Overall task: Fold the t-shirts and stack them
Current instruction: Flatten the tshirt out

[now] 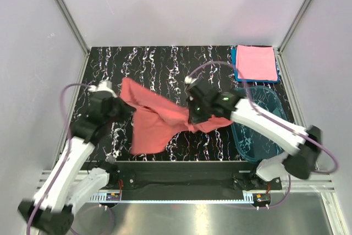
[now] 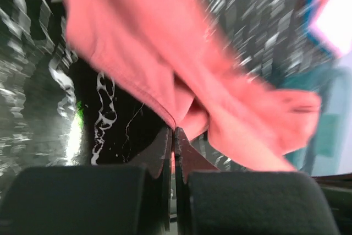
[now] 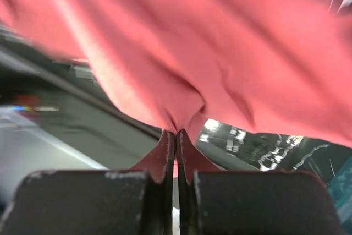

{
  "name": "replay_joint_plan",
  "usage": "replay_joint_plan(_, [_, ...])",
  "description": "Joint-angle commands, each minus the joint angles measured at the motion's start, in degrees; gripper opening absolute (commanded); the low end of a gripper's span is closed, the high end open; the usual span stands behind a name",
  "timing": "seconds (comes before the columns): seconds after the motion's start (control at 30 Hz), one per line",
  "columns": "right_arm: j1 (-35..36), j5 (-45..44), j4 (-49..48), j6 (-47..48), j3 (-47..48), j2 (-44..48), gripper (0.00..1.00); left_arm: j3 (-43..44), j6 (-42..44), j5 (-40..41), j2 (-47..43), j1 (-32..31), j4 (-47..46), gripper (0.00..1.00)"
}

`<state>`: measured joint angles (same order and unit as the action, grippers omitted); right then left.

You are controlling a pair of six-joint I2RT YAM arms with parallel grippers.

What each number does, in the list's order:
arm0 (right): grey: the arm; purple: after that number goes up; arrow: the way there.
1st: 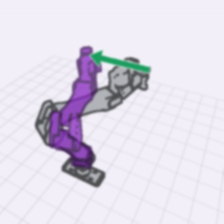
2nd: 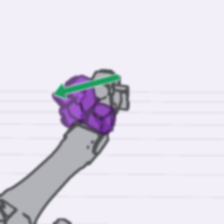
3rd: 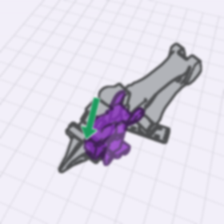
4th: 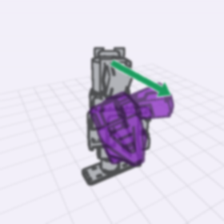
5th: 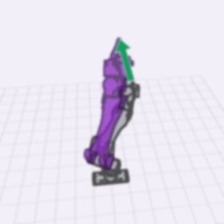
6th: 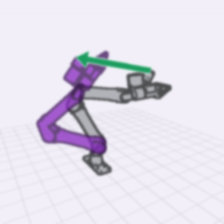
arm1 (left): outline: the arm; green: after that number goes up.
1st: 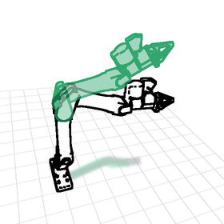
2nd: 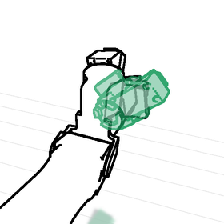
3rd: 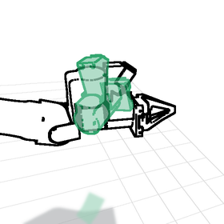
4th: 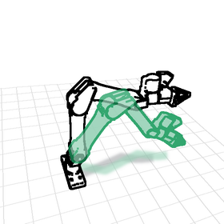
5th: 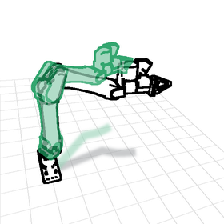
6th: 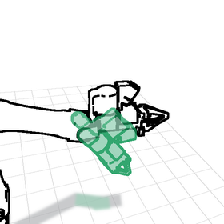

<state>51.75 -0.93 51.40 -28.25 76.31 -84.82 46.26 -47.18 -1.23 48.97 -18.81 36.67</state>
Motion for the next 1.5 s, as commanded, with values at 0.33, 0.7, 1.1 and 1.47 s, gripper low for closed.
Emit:
replay_joint_plan(0.33, [-3.55, -8.47, 6.08, -2.18, 21.41, 11.02, 0.0, 32.3, 9.12, 15.56, -13.33, 0.44, 14.06, 0.0])
replay_joint_plan(0.7, [-33.9, 5.43, 10.87, 7.14, 39.06, -24.67, 0.8, 61.17, 12.53, 13.72, 40.29, 9.93, 9.21, 0.6])
replay_joint_plan(1.1, [-23.46, 5.32, 3.64, 10.32, 8.97, -9.59, 0.72, 29.73, 12.21, 1.61, 28.49, 7.75, 5.01, 0.71])
replay_joint_plan(1.47, [-16.15, 5.15, -7.71, 5.66, -13.73, -5.71, 0.7, -7.58, -9.33, 6.67, 2.2, -14.76, 7.27, 0.81])
